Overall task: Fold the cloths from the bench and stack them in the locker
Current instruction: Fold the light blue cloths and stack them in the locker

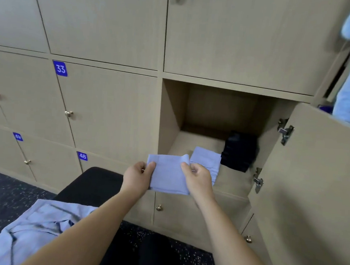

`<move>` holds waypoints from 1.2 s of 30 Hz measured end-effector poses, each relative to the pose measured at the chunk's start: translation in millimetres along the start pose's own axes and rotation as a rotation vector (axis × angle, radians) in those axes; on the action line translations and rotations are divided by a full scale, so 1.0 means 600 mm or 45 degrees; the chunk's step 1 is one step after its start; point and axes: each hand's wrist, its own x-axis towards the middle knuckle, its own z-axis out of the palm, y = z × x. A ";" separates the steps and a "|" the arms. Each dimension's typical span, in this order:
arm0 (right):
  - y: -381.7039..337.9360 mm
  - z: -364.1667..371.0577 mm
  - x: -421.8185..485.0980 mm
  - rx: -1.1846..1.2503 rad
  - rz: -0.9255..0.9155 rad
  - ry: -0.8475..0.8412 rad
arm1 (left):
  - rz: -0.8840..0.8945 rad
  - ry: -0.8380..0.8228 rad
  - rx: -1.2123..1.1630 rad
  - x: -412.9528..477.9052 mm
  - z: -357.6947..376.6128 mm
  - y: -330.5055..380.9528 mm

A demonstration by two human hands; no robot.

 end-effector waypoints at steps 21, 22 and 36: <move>0.139 -0.132 0.146 -0.382 0.183 0.230 | -0.252 -0.382 -0.350 0.124 0.224 0.042; 0.140 -0.135 0.163 -0.387 0.182 0.236 | -0.230 -0.385 -0.342 0.140 0.235 0.046; 0.179 -0.127 0.355 -0.341 0.206 0.259 | -0.117 -0.429 -0.343 0.309 0.326 0.068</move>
